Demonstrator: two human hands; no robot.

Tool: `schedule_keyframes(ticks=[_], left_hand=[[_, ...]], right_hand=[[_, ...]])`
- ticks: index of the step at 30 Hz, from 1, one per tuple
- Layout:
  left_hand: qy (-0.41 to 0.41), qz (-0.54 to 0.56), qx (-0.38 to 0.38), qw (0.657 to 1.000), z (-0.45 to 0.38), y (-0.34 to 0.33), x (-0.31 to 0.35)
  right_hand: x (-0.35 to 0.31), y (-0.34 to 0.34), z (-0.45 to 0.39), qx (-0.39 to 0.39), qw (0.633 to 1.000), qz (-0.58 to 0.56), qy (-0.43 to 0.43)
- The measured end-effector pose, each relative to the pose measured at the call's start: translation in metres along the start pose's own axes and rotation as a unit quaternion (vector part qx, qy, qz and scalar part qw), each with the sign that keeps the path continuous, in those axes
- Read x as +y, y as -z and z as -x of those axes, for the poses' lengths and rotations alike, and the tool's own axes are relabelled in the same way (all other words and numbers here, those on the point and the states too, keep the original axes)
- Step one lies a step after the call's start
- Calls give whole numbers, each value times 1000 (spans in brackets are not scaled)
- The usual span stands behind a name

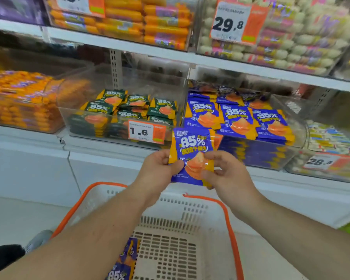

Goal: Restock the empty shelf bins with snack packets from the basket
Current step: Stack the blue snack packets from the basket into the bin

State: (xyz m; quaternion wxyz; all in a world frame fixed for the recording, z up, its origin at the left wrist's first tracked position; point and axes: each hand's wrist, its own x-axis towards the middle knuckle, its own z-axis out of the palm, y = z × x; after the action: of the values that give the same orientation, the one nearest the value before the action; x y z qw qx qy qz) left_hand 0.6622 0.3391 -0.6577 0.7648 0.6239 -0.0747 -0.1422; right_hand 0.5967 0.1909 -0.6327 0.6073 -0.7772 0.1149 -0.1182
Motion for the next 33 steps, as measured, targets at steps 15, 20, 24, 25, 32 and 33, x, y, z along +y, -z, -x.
schedule_keyframes(ticks=[15, 20, 24, 25, 32, 33], left_hand=[[-256, -634, 43, 729, -130, -46, 62], [-256, -592, 76, 760, -132, -45, 48], [-256, -593, 97, 757, -132, -47, 46], [-261, -590, 99, 758, -133, -47, 45], [-290, -577, 113, 755, -132, -48, 42], [-290, -576, 113, 756, -132, -48, 42]], right_hand=[[-75, 101, -133, 115, 992, 45, -3], [-84, 98, -189, 115, 980, 163, -8], [-78, 96, -226, 108, 965, 236, -32], [-75, 96, -234, 106, 957, 269, -29], [-58, 90, -258, 81, 847, 525, 3], [-56, 89, -261, 77, 845, 528, 0]])
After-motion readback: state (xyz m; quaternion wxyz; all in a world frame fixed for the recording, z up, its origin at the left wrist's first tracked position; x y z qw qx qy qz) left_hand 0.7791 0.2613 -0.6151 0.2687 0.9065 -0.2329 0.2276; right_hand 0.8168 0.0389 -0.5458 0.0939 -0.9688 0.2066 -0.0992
